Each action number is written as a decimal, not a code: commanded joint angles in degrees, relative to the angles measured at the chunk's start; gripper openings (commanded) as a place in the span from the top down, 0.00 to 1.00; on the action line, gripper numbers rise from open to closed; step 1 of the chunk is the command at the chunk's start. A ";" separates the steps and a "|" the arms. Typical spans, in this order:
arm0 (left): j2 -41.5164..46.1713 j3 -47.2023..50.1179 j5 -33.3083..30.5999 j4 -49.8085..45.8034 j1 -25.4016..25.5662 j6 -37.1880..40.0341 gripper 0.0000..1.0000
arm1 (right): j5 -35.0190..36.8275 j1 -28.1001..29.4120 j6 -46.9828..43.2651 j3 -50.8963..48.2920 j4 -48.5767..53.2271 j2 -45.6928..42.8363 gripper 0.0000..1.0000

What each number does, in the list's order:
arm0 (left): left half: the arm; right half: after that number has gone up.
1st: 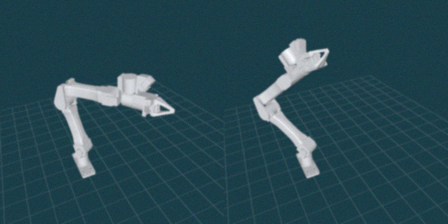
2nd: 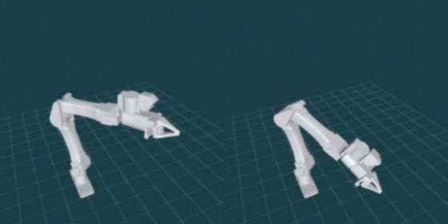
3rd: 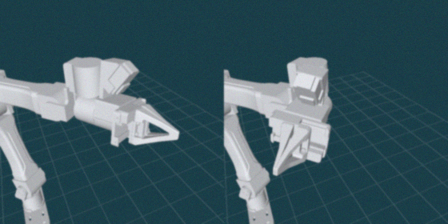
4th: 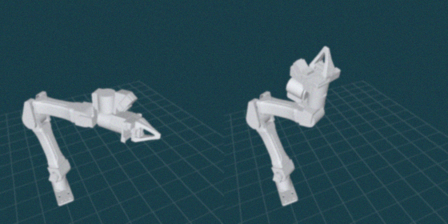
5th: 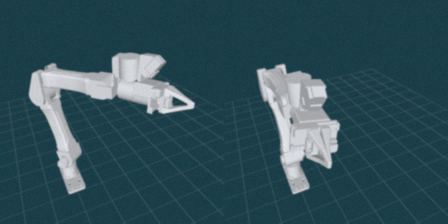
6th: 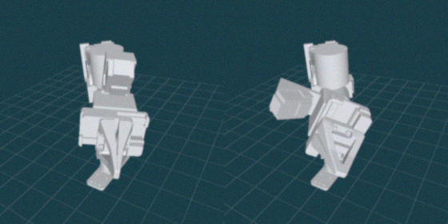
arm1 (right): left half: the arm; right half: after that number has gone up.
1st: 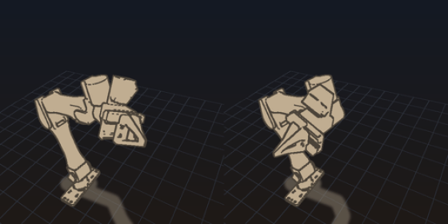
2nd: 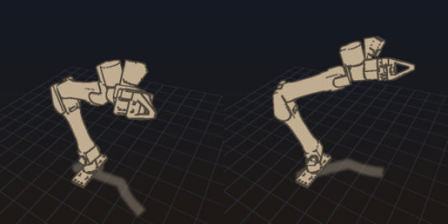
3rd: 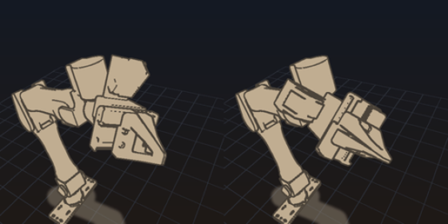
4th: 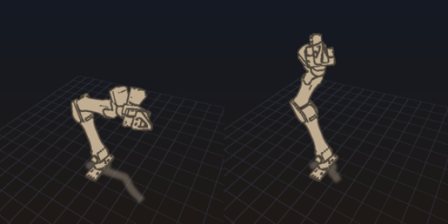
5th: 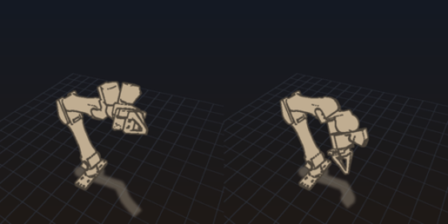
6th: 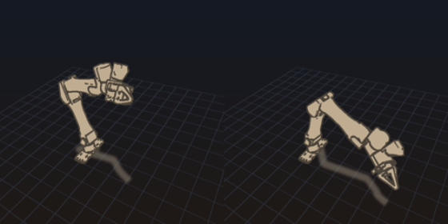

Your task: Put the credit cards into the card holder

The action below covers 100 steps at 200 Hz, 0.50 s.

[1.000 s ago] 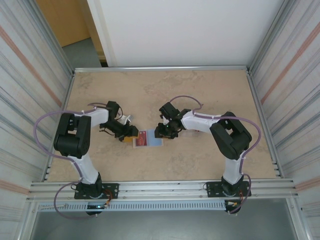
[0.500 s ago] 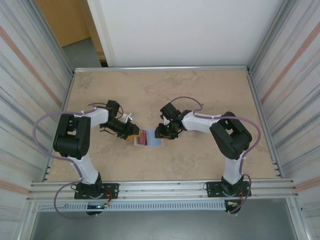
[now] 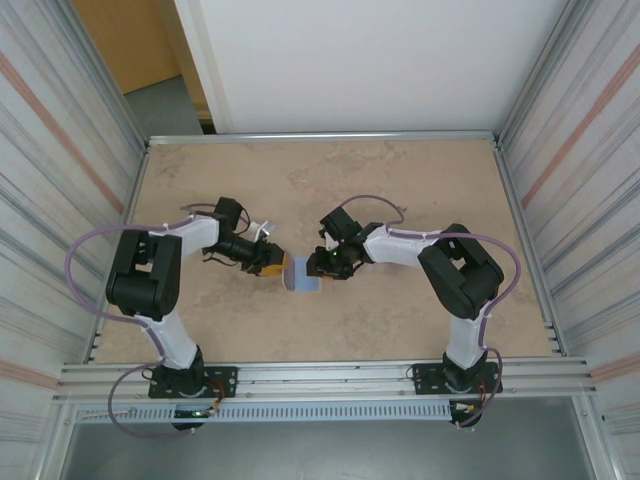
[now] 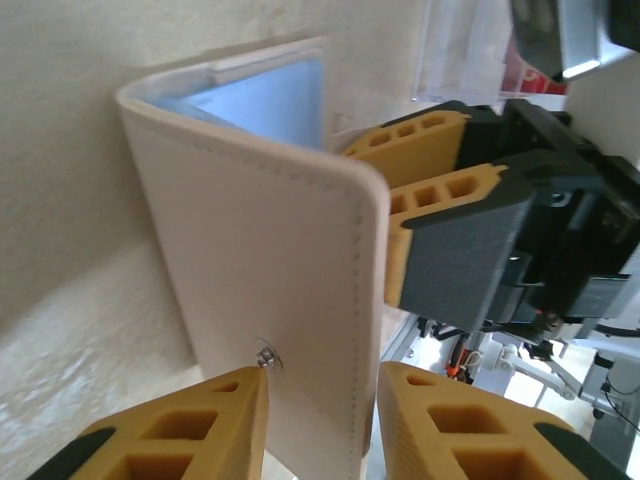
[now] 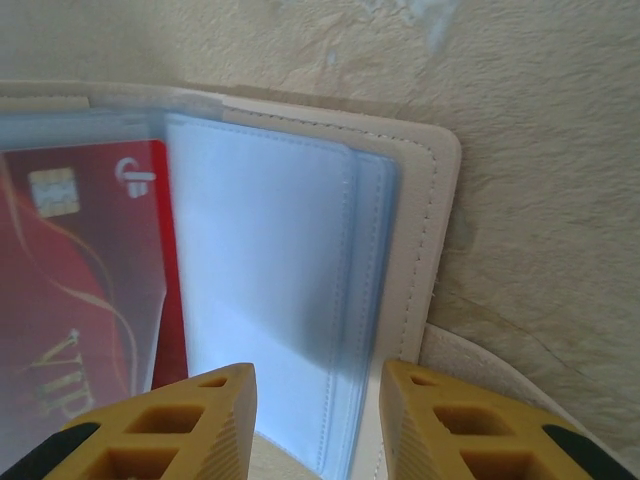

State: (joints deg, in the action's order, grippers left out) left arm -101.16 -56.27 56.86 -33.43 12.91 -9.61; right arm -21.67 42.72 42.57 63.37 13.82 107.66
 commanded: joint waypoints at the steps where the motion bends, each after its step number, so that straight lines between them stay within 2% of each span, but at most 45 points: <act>1: -0.31 -1.81 5.56 0.95 1.11 -0.88 0.66 | -2.23 0.26 1.52 -1.61 -1.70 1.82 0.63; 100: -9.77 -9.40 8.52 -2.55 5.24 1.90 0.66 | -1.39 -1.83 2.21 -6.52 -2.35 -3.93 0.65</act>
State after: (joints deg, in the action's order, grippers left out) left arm -108.47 -62.94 63.07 -33.23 17.15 -9.69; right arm -24.25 41.47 43.51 58.48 7.57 105.82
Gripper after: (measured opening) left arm 0.343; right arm 0.350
